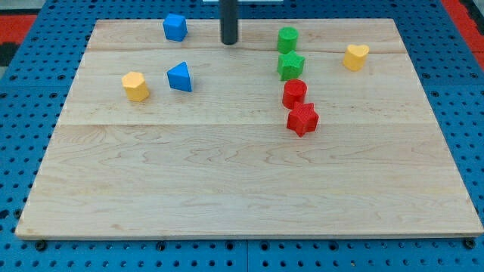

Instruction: Slightly push the green blocks to the right side of the board

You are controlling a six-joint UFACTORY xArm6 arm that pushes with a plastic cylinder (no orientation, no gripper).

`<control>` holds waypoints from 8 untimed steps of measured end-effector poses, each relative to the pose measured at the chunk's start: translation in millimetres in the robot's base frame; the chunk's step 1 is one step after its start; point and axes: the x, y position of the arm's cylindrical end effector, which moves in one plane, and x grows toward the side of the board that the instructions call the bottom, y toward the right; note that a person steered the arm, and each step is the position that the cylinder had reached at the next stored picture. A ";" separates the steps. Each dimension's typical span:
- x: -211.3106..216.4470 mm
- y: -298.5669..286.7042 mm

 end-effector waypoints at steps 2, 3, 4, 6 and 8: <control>-42.9 -16.3; -42.6 20.1; -42.7 80.3; -43.0 123.9; -6.8 245.5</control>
